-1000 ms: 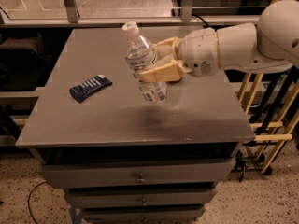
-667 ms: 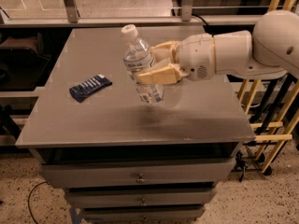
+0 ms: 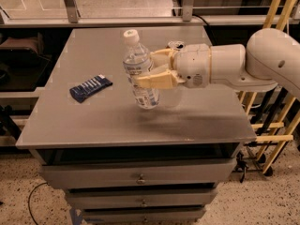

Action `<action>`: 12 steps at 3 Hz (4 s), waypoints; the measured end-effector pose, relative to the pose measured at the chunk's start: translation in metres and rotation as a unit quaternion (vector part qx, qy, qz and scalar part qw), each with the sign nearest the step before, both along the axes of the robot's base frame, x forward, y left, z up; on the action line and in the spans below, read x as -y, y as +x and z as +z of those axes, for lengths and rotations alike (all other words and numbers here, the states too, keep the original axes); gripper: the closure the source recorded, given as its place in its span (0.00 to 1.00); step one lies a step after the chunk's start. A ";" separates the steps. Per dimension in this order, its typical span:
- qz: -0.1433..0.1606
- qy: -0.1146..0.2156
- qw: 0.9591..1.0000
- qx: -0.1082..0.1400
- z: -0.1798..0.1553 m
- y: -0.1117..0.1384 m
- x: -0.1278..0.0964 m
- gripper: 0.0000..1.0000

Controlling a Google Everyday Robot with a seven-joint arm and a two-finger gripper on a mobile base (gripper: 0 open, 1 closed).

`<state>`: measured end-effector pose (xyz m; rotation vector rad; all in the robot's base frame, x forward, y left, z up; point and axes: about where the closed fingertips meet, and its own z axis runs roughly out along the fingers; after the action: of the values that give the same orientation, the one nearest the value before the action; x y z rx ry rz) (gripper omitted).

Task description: Place blue plastic bottle upright

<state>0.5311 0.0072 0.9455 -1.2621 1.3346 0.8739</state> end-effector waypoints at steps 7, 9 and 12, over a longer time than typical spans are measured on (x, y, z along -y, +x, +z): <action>-0.019 0.077 0.997 0.002 -0.031 0.013 0.011 0.36; -0.015 0.077 0.997 0.003 -0.030 0.012 0.006 0.00; -0.003 0.014 1.000 -0.024 -0.005 -0.001 0.036 0.00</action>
Offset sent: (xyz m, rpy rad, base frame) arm 0.0125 -0.0259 -0.0230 0.1650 -0.0357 -0.0699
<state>0.5305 -0.0286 0.9409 -1.2222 1.3590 0.9205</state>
